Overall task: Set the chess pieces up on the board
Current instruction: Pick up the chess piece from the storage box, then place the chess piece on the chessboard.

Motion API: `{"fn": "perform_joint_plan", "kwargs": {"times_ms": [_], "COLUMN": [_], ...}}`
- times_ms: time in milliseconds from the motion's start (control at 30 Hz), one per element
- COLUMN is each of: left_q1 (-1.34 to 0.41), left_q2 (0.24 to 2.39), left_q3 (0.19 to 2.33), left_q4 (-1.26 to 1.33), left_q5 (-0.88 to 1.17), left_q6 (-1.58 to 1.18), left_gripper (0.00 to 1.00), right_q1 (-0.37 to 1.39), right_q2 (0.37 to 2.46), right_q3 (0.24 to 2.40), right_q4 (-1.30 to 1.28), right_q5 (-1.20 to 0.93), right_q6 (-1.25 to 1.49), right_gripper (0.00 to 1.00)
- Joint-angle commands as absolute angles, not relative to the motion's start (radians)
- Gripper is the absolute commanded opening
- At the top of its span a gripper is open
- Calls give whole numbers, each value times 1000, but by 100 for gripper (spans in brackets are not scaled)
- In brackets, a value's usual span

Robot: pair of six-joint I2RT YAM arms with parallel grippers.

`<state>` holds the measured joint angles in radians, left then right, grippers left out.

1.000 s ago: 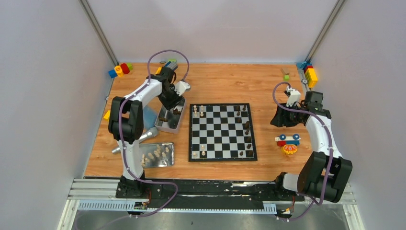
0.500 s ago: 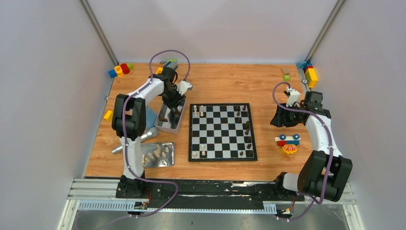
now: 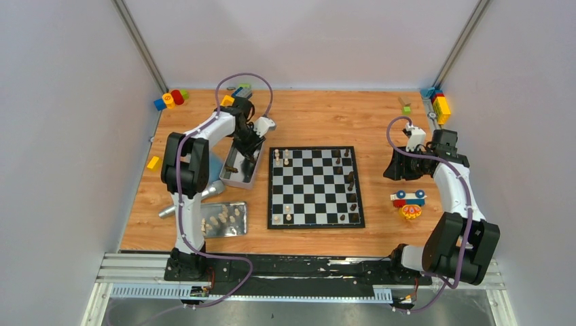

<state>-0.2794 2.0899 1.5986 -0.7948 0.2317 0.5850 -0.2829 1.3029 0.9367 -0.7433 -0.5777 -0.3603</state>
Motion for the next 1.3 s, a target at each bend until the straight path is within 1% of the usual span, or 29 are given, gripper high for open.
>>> {"fn": "perform_joint_plan", "kwargs": {"times_ms": [0,167,233,433,667,833,900,967,1000,1067,1133,1267], "left_q1": [-291,-290,-288,-256,-241,-239,-239,-239,-241,-260,-308,-461], "left_q2": [2108,2099,2084,1978,1827,1719,1675,1627,1596,1551,1498,1402], "left_q3": [1631,1608,1594,1554,1462,1407,1388,1361,1355,1333,1294,1195], "left_q4": [-795,-800,-798,-780,-716,-668,-663,-661,-663,-666,-638,-534], "left_q5": [263,251,235,221,244,290,359,466,556,662,711,728], "left_q6": [597,611,618,617,625,599,588,573,566,552,547,542], "left_gripper": [35,22,18,13,10,9,9,9,10,10,10,13], "right_q1": [-284,-284,-283,-277,-223,-120,-77,-44,-30,12,75,177], "right_q2": [1303,1307,1306,1282,1256,1253,1261,1276,1288,1312,1344,1409], "right_q3": [950,951,955,991,1061,1105,1119,1138,1152,1173,1193,1215], "right_q4": [-740,-743,-744,-750,-755,-748,-735,-708,-691,-650,-612,-541], "right_q5": [-602,-604,-606,-646,-768,-843,-902,-982,-1021,-1086,-1112,-1140], "right_q6": [-370,-371,-369,-359,-365,-373,-367,-352,-340,-309,-279,-251], "right_gripper": [46,46,46,46,44,44,44,45,45,45,45,45]}}
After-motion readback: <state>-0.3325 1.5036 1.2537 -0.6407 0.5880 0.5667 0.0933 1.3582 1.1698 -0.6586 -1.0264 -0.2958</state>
